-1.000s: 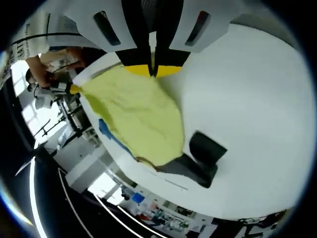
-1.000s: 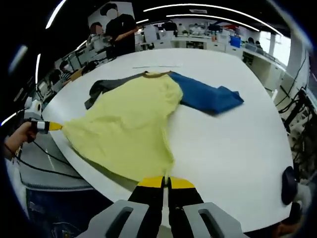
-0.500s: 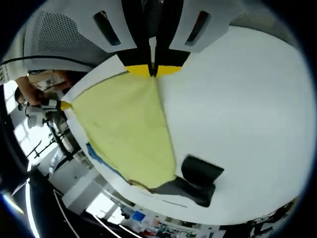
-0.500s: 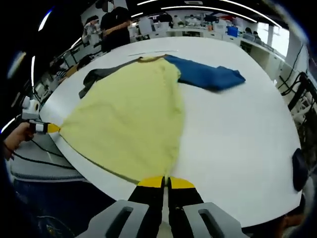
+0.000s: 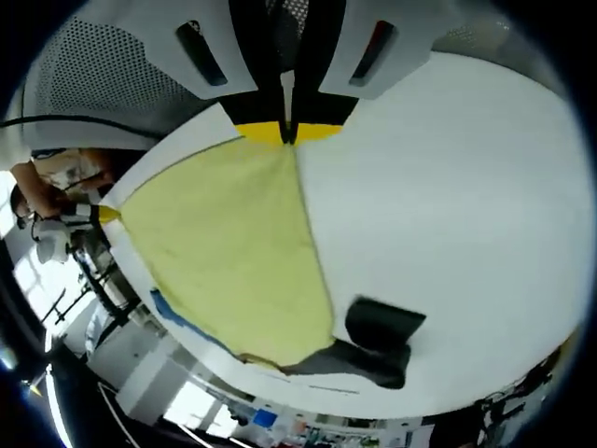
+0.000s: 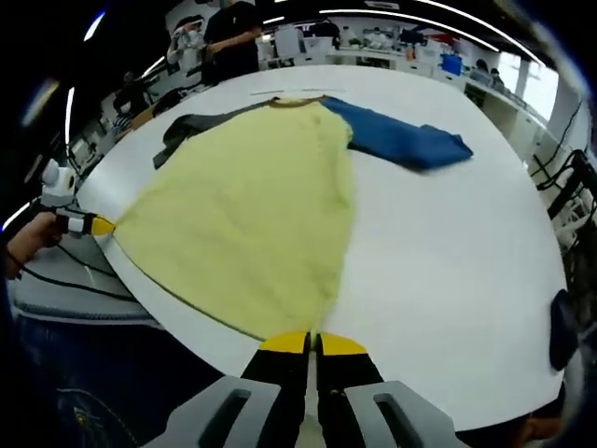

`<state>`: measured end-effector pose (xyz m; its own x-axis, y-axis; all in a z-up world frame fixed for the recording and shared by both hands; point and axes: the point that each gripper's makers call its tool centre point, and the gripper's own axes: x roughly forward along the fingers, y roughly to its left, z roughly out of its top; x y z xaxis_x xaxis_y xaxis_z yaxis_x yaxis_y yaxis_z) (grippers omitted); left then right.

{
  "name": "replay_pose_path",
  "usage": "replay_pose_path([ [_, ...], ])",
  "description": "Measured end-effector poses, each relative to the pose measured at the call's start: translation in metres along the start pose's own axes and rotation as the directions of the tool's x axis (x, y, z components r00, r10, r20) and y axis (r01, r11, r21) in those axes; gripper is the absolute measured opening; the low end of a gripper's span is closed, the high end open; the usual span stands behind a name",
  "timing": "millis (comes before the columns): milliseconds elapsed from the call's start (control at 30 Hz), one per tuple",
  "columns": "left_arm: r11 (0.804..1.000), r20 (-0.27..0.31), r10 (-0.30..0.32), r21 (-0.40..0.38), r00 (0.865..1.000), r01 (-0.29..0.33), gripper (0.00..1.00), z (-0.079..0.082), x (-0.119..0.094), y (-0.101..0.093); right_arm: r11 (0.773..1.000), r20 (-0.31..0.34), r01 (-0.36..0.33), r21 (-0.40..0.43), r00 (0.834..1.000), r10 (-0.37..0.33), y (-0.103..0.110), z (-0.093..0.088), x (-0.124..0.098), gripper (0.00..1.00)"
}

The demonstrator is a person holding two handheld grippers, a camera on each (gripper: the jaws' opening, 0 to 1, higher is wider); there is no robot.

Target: Fold the garment on the visible template until the final outline fits inside the template.

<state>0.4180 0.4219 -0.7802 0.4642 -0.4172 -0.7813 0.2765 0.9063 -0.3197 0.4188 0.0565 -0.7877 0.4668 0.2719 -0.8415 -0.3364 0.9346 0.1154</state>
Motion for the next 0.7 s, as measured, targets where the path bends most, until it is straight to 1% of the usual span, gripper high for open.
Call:
replay_pose_path([
  [133, 1.0, 0.003, 0.001, 0.0, 1.0, -0.001, 0.0, 0.001, 0.0, 0.002, 1.0, 0.0, -0.003, 0.003, 1.0, 0.003, 0.0, 0.001, 0.001, 0.0],
  [200, 1.0, 0.033, 0.002, 0.015, 0.999, -0.002, 0.01, 0.007, -0.003, 0.001, 1.0, 0.008, 0.003, -0.001, 1.0, -0.003, -0.001, 0.002, 0.001, 0.0],
  [233, 1.0, 0.048, 0.013, 0.023, 0.999, -0.014, 0.02, 0.01, -0.004, 0.003, 1.0, 0.013, 0.005, 0.004, 1.0, -0.005, -0.001, 0.004, -0.001, 0.0],
  [267, 0.999, 0.055, 0.018, 0.03, 0.998, -0.019, 0.05, 0.012, -0.005, 0.004, 1.0, 0.027, 0.004, 0.011, 1.0, -0.004, -0.002, 0.007, -0.002, 0.0],
  [300, 0.999, 0.07, 0.015, 0.04, 0.997, -0.018, 0.09, 0.016, -0.007, 0.003, 1.0, 0.059, 0.004, 0.013, 0.998, -0.004, -0.003, 0.013, -0.003, 0.02],
  [333, 0.999, 0.088, 0.008, 0.041, 0.996, -0.012, 0.11, 0.019, -0.008, 0.002, 1.0, 0.072, 0.0, 0.018, 0.997, -0.001, -0.003, 0.016, -0.005, 0.07],
  [400, 0.999, 0.122, -0.026, 0.048, 0.992, 0.021, 0.15, 0.026, -0.009, -0.003, 0.999, 0.115, -0.006, 0.052, 0.993, 0.0, -0.005, 0.025, -0.008, 0.16],
  [467, 0.998, 0.142, -0.029, 0.057, 0.989, 0.021, 0.19, 0.03, -0.01, -0.003, 0.998, 0.145, -0.008, 0.055, 0.989, 0.0, -0.007, 0.032, -0.011, 0.25],
  [533, 0.997, 0.173, -0.045, 0.076, 0.984, 0.032, 0.24, 0.036, -0.011, -0.006, 0.998, 0.168, -0.004, 0.063, 0.986, -0.007, -0.009, 0.038, -0.013, 0.33],
  [567, 0.997, 0.184, -0.046, 0.076, 0.982, 0.033, 0.26, 0.038, -0.011, -0.006, 0.998, 0.188, -0.003, 0.062, 0.982, -0.009, -0.01, 0.042, -0.014, 0.37],
  [600, 0.996, 0.199, -0.056, 0.074, 0.978, 0.042, 0.3, 0.041, -0.011, -0.008, 0.998, 0.227, 0.004, 0.063, 0.974, -0.018, -0.013, 0.049, -0.015, 0.4],
  [633, 0.994, 0.221, -0.087, 0.077, 0.971, 0.072, 0.33, 0.045, -0.012, -0.014, 0.998, 0.244, 0.006, 0.065, 0.969, -0.022, -0.014, 0.052, -0.015, 0.44],
  [667, 0.994, 0.234, -0.095, 0.069, 0.967, 0.081, 0.37, 0.048, -0.013, -0.016, 0.998, 0.268, 0.004, 0.068, 0.963, -0.022, -0.015, 0.057, -0.016, 0.47],
  [700, 0.994, 0.239, -0.098, 0.07, 0.966, 0.084, 0.41, 0.049, -0.013, -0.017, 0.997, 0.272, -0.001, 0.077, 0.962, -0.02, -0.016, 0.058, -0.017, 0.5],
])
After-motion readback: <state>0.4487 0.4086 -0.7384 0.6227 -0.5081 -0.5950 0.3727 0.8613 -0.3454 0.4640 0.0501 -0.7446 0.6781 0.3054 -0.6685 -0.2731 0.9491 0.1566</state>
